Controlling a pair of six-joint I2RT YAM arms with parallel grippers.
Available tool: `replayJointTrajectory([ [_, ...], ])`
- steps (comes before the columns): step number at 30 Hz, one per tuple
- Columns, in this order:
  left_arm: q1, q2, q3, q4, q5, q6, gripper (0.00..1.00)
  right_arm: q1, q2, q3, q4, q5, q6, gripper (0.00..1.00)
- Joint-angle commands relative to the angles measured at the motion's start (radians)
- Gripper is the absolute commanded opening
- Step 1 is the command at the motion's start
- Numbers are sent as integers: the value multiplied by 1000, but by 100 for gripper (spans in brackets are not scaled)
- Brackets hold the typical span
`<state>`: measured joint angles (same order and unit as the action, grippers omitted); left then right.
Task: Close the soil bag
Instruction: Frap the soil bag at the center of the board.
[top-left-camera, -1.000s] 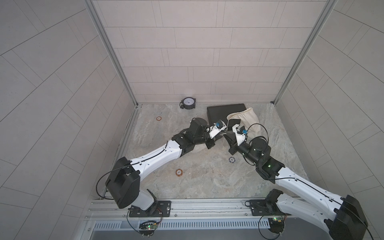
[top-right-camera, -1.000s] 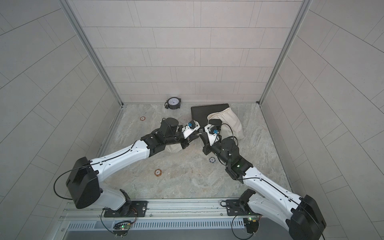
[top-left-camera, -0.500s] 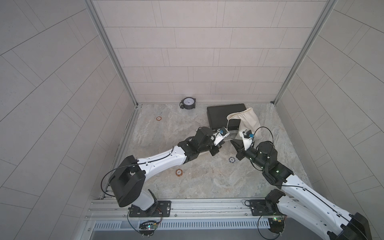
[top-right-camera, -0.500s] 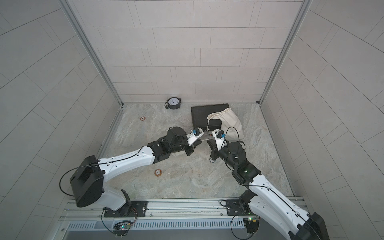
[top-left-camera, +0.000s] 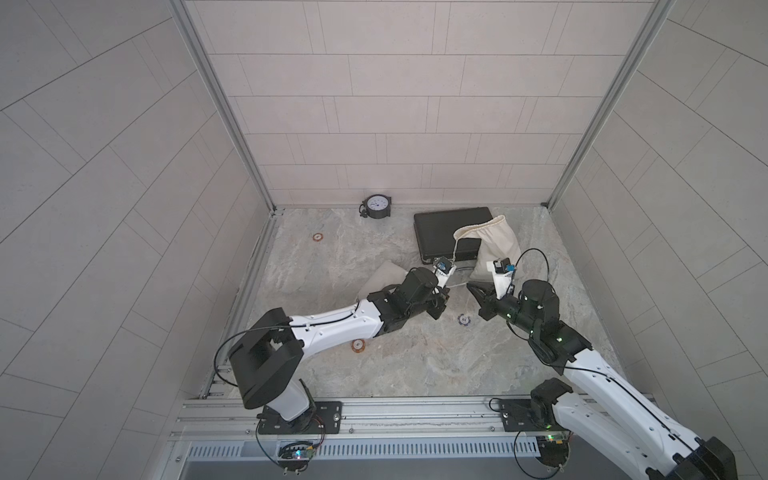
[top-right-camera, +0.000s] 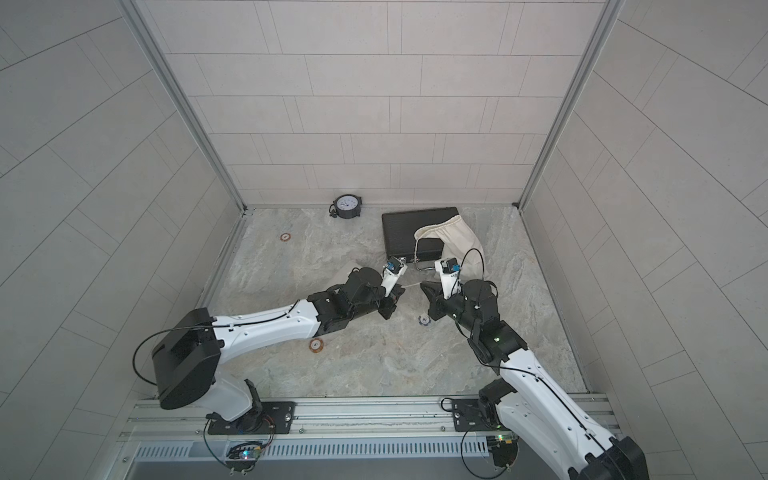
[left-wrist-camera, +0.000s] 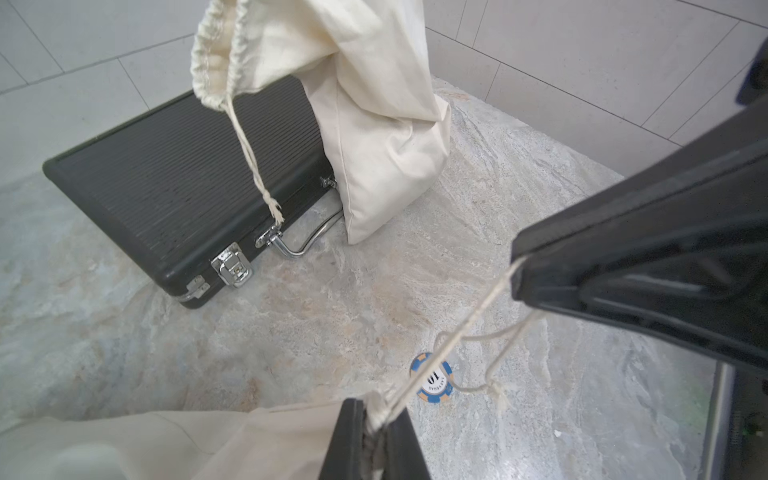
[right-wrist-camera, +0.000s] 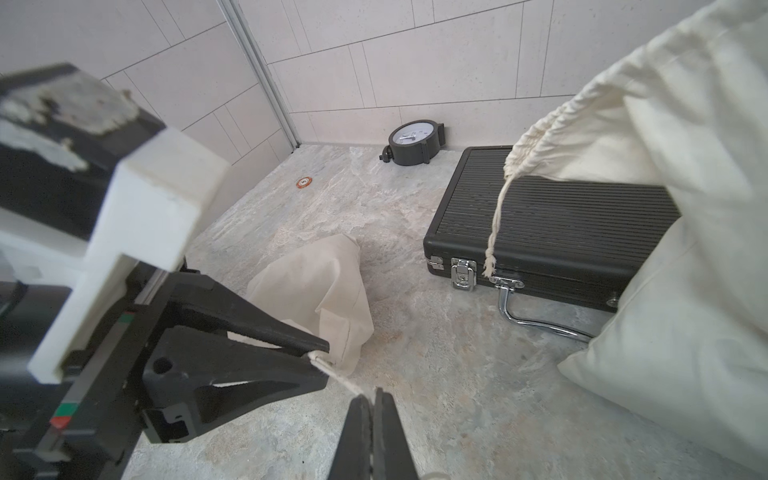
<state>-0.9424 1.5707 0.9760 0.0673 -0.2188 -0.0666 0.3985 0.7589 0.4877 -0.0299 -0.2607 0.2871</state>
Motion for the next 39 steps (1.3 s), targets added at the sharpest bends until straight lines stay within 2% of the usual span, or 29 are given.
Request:
replayJointTrajectory([
  [1, 63, 44, -112, -436, -207, -117, 12, -90, -71, 66, 165, 180, 36, 0],
  [6, 63, 64, -134, -450, -228, -209, 13, -115, -73, 66, 161, 162, 40, 0],
  [10, 63, 86, -126, -449, -213, -220, 13, -121, -36, 76, 163, 109, 54, 0],
  [12, 63, 86, -123, -431, -199, -212, 11, -120, 5, 84, 172, 45, 61, 0],
  [15, 66, 64, -115, -403, -197, -190, 1, -116, 85, 93, 155, -33, 84, 0],
  [17, 87, 43, -113, -391, -199, -176, 0, -107, 133, 82, 172, -81, 91, 0],
  [20, 154, 22, -95, -411, -199, -173, 0, -64, 200, 73, 180, -72, 101, 0],
  [24, 186, -14, -86, -406, -167, -151, 0, 39, 326, 103, 174, -64, 60, 16],
  [28, 186, -92, -123, -290, -2, -96, 0, 171, 460, 121, 235, -56, -27, 38],
  [33, 186, -225, -151, -175, 160, -30, 0, 247, 571, 82, 417, -90, -55, 48],
  [39, 186, -301, -162, -158, 208, 21, 0, 262, 589, 66, 479, -115, -105, 57],
])
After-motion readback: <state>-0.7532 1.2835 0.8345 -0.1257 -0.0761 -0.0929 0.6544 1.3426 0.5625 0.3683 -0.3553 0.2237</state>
